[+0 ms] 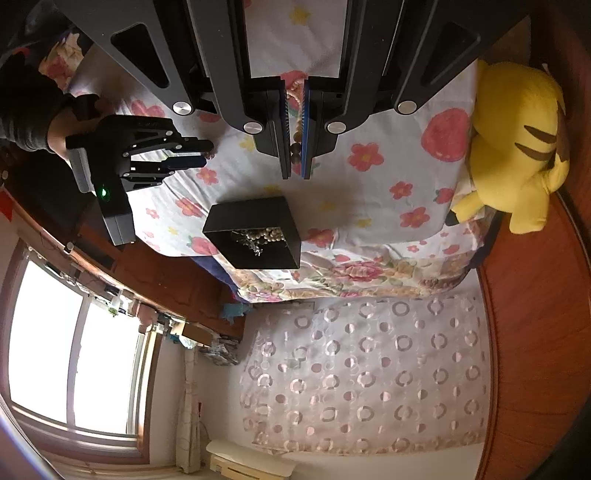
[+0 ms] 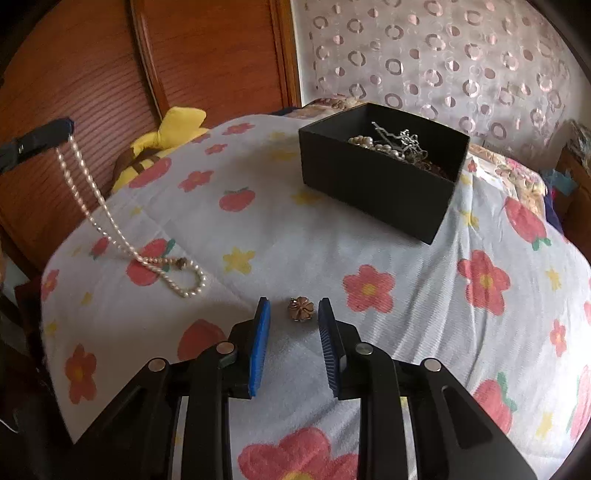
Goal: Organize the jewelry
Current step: 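Carry the pearl bracelet into the box with the left gripper while the right brings the earring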
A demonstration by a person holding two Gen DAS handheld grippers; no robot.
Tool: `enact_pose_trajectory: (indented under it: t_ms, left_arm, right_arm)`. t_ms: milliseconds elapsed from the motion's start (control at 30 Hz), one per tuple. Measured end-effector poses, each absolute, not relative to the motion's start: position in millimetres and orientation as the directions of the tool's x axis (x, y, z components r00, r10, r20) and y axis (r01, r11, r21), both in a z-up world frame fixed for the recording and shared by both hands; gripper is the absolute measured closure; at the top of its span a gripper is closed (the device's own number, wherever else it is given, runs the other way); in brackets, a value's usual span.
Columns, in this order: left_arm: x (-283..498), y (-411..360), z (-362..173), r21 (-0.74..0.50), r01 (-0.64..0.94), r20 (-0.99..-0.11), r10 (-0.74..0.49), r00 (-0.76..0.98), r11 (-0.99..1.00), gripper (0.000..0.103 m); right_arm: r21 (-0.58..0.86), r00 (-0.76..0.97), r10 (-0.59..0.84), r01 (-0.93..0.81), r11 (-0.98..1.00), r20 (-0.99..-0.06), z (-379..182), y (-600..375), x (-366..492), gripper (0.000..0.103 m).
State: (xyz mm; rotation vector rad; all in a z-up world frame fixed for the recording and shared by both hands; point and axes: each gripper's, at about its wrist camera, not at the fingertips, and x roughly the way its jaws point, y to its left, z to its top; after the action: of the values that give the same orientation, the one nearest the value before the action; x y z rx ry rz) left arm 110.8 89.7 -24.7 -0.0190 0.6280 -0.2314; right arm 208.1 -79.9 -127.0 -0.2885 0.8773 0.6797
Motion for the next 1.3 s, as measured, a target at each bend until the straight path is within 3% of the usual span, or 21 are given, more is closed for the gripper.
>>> enact_pose_trajectory:
  t_ms: [33,67,433,833,1100,1300]
  left_arm:
    - [110,90,-24,-0.092,0.207,-0.579,-0.222,0.784,0.974,0.099]
    - [109,91,-23,-0.094,0.208,-0.578,-0.223,0.785,0.974,0.099]
    - [125,74,24,-0.083,0.269,-0.497,-0.273,0.824,0.960,0.099]
    - [184,19,103,0.057,0.318,-0.372,-0.275,0.886,0.946,0.099]
    - [246,-5,107,0.050,0.316,-0.385,-0.274,0.881,0.947,0.099]
    - [292,-19,77,0.046,0.325,-0.462,-0.269,0.845,0.945,0.099]
  right_arm:
    - [0.027,0.453,0.421,-0.655,0.755,-0.786,-127,-78,208,0.074]
    - [0.015,0.458,0.414,-0.656,0.755,-0.787,-127,-77,207,0.088]
    - [0.002,0.493,0.445,-0.668,0.744,-0.747,-101,-83,204,0.088]
    - [-0.049,0.616,0.457,-0.628,0.777,-0.642,-24,-107,232,0.088]
    - [-0.050,0.649,0.448,-0.599,0.799,-0.616,-4,-122,269,0.088]
    - [-0.033,0.637,0.442,-0.592,0.805,-0.631,-18,-122,298,0.088]
